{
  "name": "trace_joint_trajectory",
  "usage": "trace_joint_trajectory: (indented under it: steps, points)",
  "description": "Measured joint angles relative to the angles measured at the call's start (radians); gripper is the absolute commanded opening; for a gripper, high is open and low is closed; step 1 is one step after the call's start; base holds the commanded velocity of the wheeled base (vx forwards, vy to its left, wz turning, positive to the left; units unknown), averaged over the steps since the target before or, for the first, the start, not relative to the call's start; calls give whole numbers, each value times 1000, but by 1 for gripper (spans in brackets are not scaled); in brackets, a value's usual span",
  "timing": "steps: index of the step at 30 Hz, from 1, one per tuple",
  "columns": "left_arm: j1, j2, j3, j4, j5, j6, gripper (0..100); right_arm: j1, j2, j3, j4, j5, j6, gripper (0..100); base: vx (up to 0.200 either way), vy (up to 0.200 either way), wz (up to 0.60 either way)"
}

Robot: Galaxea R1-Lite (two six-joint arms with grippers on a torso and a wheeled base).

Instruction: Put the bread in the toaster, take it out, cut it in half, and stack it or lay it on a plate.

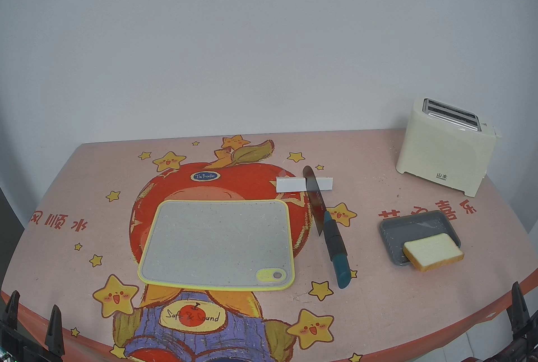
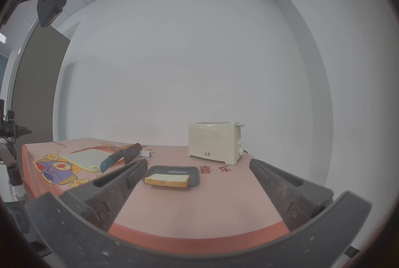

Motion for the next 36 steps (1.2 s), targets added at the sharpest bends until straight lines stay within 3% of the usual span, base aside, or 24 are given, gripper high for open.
trace_joint_trajectory:
  steps: [7,12,14,15,17,24,36]
  points:
    - [0,0,0,0,0,0,100,7,31,-35,2,23,131,100,0,0,0]
    - [0,0,0,0,0,0,100,25,70,-56,7,68,310,100,0,0,0]
    - [0,0,0,0,0,0,100,30,79,-61,20,78,352,100,0,0,0]
    - [0,0,0,0,0,0,100,36,91,-68,54,92,406,100,0,0,0]
    - [0,0,0,0,0,0,100,43,102,-77,92,111,456,100,0,0,0]
    - [0,0,0,0,0,0,100,69,128,-115,173,201,720,100,0,0,0]
    - [0,0,0,0,0,0,100,81,257,-138,181,313,1051,100,0,0,0]
